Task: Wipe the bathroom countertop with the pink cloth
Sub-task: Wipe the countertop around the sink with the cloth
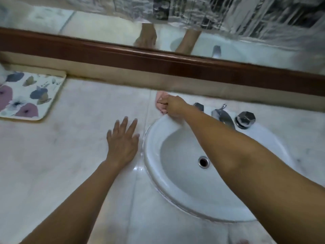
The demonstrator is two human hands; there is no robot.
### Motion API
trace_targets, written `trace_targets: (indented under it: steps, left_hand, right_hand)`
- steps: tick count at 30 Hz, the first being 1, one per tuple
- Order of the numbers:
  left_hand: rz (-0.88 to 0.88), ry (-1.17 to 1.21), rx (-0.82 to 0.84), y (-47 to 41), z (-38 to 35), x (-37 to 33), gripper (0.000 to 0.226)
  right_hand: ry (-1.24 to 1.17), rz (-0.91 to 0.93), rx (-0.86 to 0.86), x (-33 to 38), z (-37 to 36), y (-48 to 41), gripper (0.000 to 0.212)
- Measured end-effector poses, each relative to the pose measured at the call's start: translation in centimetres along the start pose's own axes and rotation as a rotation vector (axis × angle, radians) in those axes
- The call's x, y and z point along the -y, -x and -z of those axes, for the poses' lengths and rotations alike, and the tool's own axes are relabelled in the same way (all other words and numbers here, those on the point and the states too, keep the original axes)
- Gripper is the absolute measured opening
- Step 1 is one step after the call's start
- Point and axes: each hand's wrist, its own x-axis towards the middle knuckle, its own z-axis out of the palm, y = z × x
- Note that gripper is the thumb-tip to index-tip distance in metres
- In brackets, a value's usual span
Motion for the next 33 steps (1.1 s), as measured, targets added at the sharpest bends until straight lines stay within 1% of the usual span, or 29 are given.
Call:
trace_targets:
  steps: [1, 2, 4, 6, 9, 11, 13, 16, 17, 19, 22, 23, 24, 25, 27, 31, 33]
  left_hand:
    - [0.051, 0.006, 0.011, -1.4, -0.6, -0.1, 0.056]
    - [0.099, 0.007, 0.018, -2.3, -1.3, -0.2, 0.056]
    - [0.145, -0.022, -0.024, -2.7, -2.8, -0.1, 0.06]
    - [0.147, -0.06, -0.056, -2.7, -3.6, -0.2, 0.066]
    - [0.137, -0.098, -0.055, -2.8, -3.8, -0.7, 0.066]
    - [0.135, -0.123, -0.066, -2.9, -3.7, -0.7, 0.064]
    - [0.128, -0.139, -0.086, -2.5, -4.0, -0.5, 0.063]
    - [0.107, -0.142, -0.109, -2.6, -4.1, 0.0, 0.063]
    - [0.105, -0.138, -0.108, -2.6, -4.3, -0.5, 0.064]
    - [0.153, -0.134, -0.097, -2.6, -3.7, -0.1, 0.066]
    - [0.16, -0.112, -0.092, -2.7, -3.6, -0.3, 0.067]
    - [0.164, -0.106, -0.084, -2.7, -3.6, -0.3, 0.068]
    - [0.166, -0.104, -0.08, -2.8, -3.6, -0.3, 0.068]
    - [0.163, -0.109, -0.076, -2.9, -3.6, -0.3, 0.068]
    - [0.164, -0.105, -0.067, -2.9, -3.6, -0.3, 0.069]
    - [0.167, -0.098, -0.046, -2.8, -3.4, -1.1, 0.071]
    - [0.17, -0.096, -0.031, -2.6, -3.3, -1.3, 0.072]
  right_hand:
    - [0.033, -0.069, 0.052, -1.2, 1.8, -0.5, 0.016]
    - [0.09, -0.091, 0.1, -2.1, 3.1, -1.0, 0.023]
    - [0.206, -0.079, 0.223, -3.5, 5.1, -2.2, 0.032]
    - [0.307, -0.062, 0.303, -4.6, 6.9, -3.2, 0.036]
    - [0.281, -0.113, 0.264, -7.0, 10.0, -2.7, 0.035]
    - [0.327, -0.137, 0.249, -8.9, 11.6, -1.7, 0.043]
    - [0.258, -0.165, 0.243, -11.6, 12.8, -0.7, 0.046]
    - [0.136, -0.217, 0.172, -16.0, 15.4, 1.8, 0.041]
    - [0.105, -0.26, 0.157, -18.0, 16.8, 3.2, 0.04]
    - [0.074, -0.303, 0.121, -20.9, 18.4, 5.4, 0.039]
    - [0.05, -0.406, -0.067, -25.7, 21.0, 10.5, 0.037]
    - [0.053, -0.455, -0.112, -27.0, 21.3, 12.5, 0.036]
    - [0.105, -0.481, -0.123, -28.0, 21.7, 14.8, 0.036]
    - [0.117, -0.525, -0.131, -28.8, 21.8, 16.9, 0.04]
    - [0.11, -0.522, -0.222, -30.6, 20.8, 20.9, 0.054]
    - [0.172, -0.54, -0.379, -32.5, 17.0, 28.5, 0.043]
    - [0.19, -0.549, -0.352, -32.9, 16.9, 29.9, 0.042]
